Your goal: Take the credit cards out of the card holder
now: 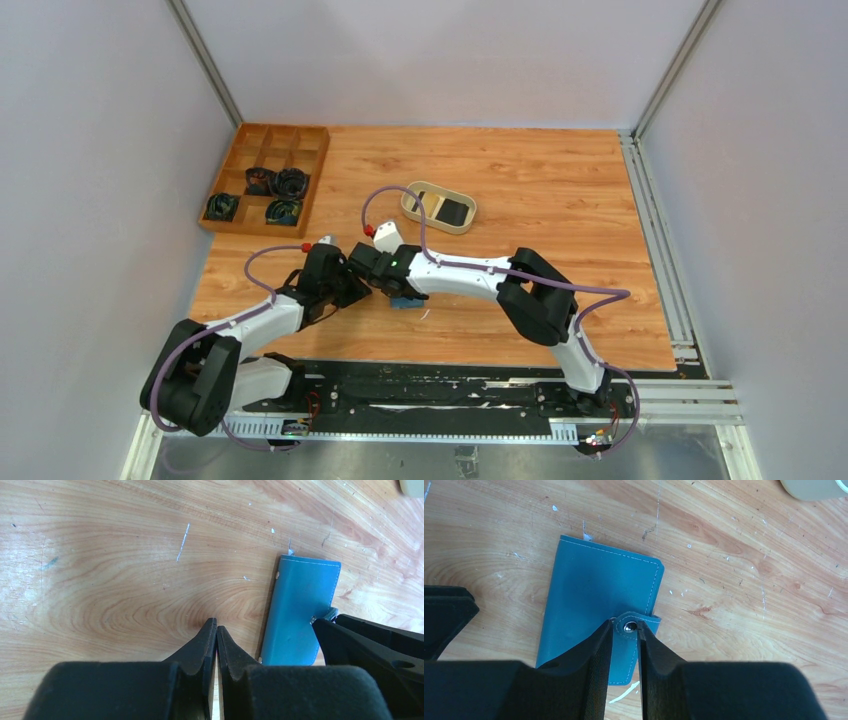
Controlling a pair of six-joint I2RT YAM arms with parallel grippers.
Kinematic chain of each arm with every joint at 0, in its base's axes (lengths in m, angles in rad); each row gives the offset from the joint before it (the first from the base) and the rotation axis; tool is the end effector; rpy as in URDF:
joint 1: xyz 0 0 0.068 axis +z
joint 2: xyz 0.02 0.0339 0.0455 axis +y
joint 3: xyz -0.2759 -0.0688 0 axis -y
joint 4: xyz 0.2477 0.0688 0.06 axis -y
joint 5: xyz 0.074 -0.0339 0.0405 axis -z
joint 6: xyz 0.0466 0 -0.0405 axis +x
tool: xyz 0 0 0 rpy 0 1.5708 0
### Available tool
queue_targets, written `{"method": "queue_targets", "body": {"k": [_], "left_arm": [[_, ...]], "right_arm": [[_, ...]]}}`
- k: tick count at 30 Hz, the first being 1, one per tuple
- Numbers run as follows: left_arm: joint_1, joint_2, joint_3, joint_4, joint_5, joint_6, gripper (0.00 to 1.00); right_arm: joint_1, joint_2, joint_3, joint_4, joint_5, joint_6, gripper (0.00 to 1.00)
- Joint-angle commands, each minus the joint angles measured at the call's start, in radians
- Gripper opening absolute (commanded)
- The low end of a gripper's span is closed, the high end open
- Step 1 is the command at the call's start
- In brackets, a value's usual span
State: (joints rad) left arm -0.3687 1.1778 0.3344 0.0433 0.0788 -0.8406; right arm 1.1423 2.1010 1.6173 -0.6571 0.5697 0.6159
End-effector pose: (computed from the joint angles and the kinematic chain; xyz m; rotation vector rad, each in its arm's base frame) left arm 0.1925 -0.0783 0.1368 -0.5395 2.4131 -0.6503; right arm 0.2115 0.4024 0.1865 -0.4838 2.3946 -0.0453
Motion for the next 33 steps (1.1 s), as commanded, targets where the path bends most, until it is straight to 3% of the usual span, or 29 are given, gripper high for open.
{"method": "queue_targets", "body": {"k": [1,33], "left_arm": [[0.005,0.0,-0.006,-0.039,0.004,0.023,0.1],[0.008,-0.002,-0.007,-0.039,0.003,0.031,0.09]], "right_arm": [[-0.01,0.007,0.032,-0.019,0.03,-0.008,0.28],[-0.011,0.061,0.071,-0.039,0.031,-0.023,0.29]]}}
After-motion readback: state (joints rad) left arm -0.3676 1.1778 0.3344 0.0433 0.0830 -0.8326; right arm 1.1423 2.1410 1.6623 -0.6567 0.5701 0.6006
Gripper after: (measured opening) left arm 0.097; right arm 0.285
